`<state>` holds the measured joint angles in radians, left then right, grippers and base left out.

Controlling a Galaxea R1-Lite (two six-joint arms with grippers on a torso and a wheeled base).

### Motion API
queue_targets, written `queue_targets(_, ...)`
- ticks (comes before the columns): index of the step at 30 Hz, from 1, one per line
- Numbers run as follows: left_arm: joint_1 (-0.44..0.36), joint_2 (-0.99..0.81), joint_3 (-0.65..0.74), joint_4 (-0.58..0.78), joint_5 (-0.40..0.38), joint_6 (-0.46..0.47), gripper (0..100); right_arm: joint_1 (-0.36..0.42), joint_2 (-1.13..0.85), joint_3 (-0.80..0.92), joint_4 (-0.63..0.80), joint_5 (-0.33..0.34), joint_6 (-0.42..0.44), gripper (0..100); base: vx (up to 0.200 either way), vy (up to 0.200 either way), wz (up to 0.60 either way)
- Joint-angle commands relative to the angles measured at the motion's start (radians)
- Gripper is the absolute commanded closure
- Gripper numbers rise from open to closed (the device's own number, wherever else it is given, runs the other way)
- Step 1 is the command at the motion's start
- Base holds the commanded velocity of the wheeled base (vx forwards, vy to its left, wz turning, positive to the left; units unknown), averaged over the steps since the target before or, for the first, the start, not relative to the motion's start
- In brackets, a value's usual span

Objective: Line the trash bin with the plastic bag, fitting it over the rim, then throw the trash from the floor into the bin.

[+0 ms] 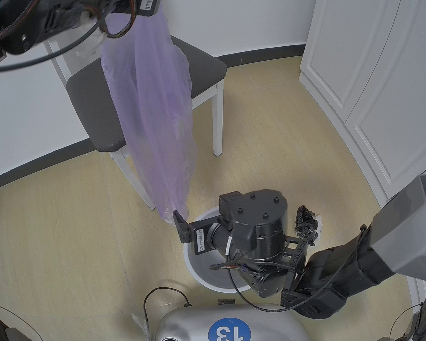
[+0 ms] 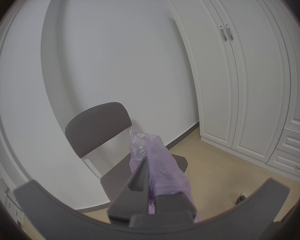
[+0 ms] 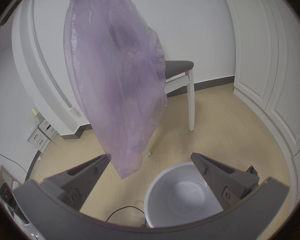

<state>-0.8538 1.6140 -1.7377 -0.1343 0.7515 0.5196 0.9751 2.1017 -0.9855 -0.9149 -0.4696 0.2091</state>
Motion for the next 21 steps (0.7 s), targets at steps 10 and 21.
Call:
queue_targets(10, -0.001, -0.008, 0.006, 0.002, 0.0, -0.001, 100, 0.011, 0.069, -0.074, 0.027, -0.004, 0.001, 0, 0.0, 0.0, 0.0)
queue_targets(21, -0.001, -0.02, 0.012, 0.002, 0.0, -0.004, 100, -0.11, 0.073, -0.171, 0.047, 0.0, -0.001, 0, 0.0, 0.0, 0.0)
